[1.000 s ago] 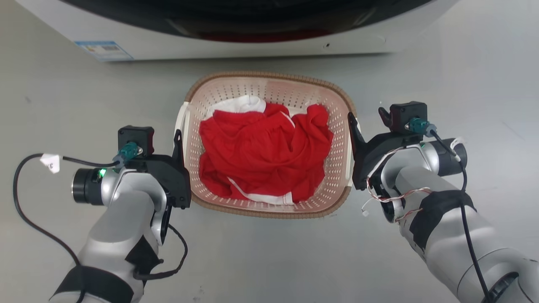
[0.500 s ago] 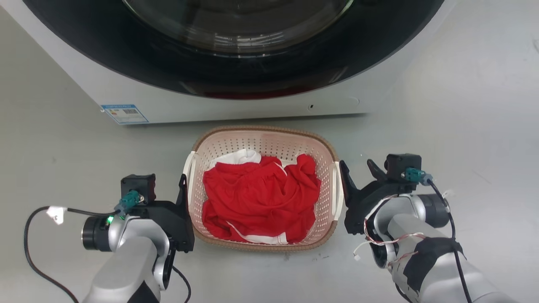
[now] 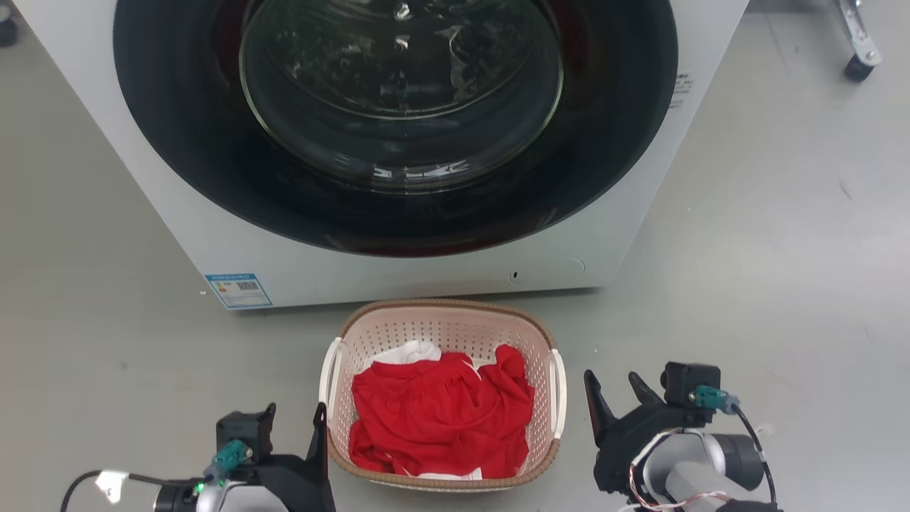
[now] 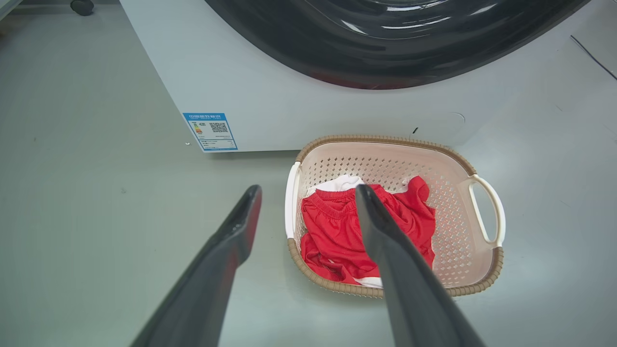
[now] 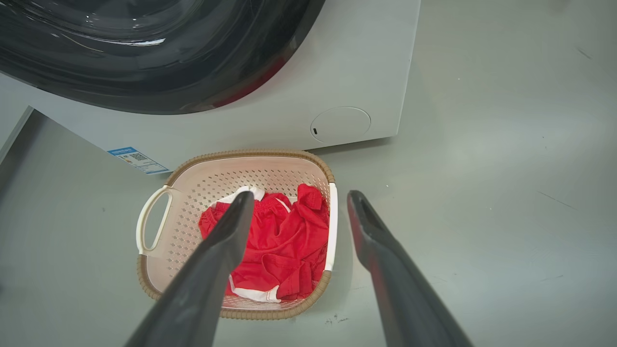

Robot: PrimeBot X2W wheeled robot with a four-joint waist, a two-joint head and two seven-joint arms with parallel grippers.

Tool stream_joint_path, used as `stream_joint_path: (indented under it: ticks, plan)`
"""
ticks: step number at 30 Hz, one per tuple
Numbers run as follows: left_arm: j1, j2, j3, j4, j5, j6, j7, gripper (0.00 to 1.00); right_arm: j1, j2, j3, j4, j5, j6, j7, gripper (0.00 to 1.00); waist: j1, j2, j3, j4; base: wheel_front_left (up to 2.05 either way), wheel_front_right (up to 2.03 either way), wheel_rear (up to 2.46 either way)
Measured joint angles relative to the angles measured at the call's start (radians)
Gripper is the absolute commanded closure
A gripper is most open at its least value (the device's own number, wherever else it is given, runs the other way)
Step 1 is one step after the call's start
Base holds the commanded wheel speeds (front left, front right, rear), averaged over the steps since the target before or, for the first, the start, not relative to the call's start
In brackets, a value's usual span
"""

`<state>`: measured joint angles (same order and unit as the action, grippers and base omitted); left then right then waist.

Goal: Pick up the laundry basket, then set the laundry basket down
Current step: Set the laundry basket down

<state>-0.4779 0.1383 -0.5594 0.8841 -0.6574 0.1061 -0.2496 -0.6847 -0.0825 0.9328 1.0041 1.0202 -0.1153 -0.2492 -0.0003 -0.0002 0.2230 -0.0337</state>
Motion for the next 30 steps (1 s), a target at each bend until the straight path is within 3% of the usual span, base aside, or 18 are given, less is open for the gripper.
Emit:
stream_joint_path:
  ticks: [15, 30]
  plan:
    - [0.289, 0.011, 0.082, -0.259, 0.111, 0.017, 0.0, 0.0, 0.28, -0.025, -0.126, -0.219, -0.144, -0.009, 0.0, 0.0, 0.0001, 0.0, -0.196, 0.015, 0.0, 0.0, 0.0]
    - [0.456, 0.002, 0.208, -0.457, 0.231, 0.018, 0.0, 0.0, 0.47, -0.046, -0.277, -0.431, -0.323, -0.009, 0.0, 0.0, 0.0002, 0.0002, -0.239, 0.014, 0.0, 0.0, 0.0]
